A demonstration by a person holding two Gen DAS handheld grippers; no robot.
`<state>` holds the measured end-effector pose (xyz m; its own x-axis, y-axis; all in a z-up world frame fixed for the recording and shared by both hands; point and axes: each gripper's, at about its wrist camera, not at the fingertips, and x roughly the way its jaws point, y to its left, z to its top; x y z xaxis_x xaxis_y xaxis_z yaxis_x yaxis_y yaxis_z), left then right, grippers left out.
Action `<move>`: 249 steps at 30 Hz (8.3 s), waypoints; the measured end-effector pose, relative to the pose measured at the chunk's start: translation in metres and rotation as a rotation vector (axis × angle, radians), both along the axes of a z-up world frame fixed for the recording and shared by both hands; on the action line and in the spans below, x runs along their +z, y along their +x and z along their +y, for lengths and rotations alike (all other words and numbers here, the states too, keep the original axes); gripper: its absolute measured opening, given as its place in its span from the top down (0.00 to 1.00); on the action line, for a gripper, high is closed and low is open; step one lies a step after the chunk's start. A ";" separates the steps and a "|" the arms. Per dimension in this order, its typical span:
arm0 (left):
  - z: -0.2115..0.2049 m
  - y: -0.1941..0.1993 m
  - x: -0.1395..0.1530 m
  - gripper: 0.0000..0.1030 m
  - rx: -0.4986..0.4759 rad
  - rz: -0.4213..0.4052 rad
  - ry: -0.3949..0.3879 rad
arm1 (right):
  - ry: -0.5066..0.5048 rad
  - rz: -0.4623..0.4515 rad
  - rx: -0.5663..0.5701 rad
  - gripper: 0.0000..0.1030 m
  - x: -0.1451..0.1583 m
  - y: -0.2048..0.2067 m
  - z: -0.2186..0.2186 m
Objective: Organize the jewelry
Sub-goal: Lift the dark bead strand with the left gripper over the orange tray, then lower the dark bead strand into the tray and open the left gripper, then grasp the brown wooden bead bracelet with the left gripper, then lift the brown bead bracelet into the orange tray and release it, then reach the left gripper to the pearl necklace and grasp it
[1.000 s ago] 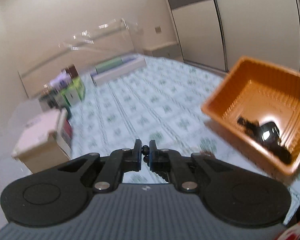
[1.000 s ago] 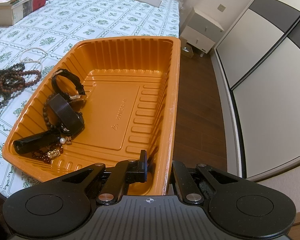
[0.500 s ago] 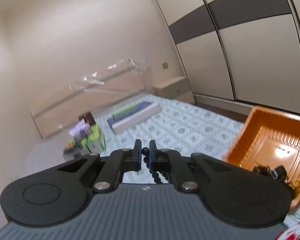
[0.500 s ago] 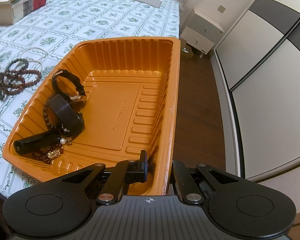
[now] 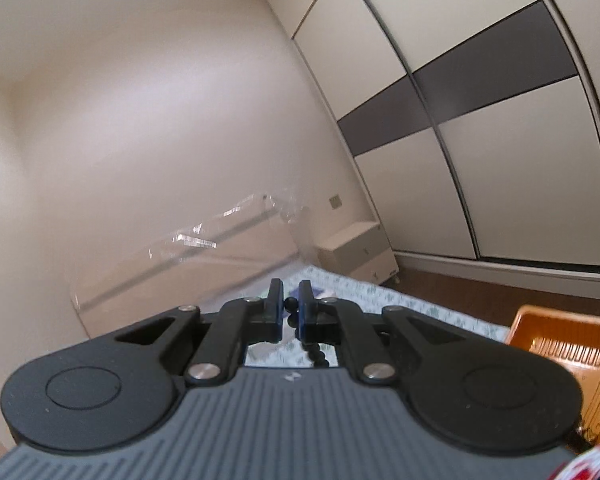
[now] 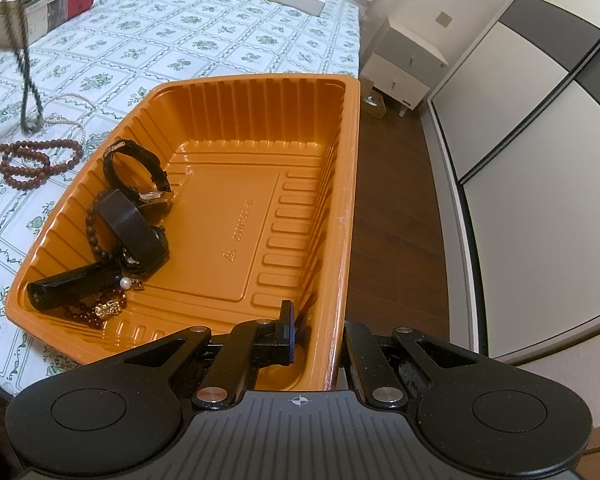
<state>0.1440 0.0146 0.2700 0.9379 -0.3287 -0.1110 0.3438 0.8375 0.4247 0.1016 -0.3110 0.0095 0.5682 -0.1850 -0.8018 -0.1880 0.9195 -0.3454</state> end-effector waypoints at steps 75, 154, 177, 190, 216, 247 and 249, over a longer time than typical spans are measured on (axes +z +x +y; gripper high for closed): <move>-0.168 0.083 -0.154 0.82 -0.302 0.549 0.109 | 0.004 0.001 0.001 0.95 -0.001 -0.004 -0.003; -0.021 0.011 -0.268 0.94 0.163 0.673 -0.232 | -0.003 0.002 0.007 0.95 0.003 -0.003 -0.004; -0.009 0.019 -0.121 0.94 0.004 0.429 -0.232 | -0.007 0.000 0.008 0.95 0.003 -0.003 -0.003; -0.102 0.015 -0.099 0.94 -0.248 0.439 -0.223 | -0.005 0.001 0.008 0.95 0.004 -0.003 -0.003; -0.185 0.053 -0.210 0.94 -0.332 0.799 -0.138 | 0.011 -0.003 0.006 0.95 0.005 -0.004 -0.007; -0.056 0.052 -0.228 0.78 0.028 0.670 -0.254 | 0.005 -0.001 0.009 0.95 0.006 -0.005 -0.007; -0.031 0.055 -0.238 0.78 0.100 0.680 -0.274 | 0.003 -0.002 0.011 0.95 0.006 -0.006 -0.006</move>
<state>0.1994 -0.0165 0.0321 0.7182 -0.3445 -0.6046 0.3729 0.9241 -0.0836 0.0959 -0.3173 0.0158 0.5717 -0.1765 -0.8013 -0.1970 0.9185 -0.3429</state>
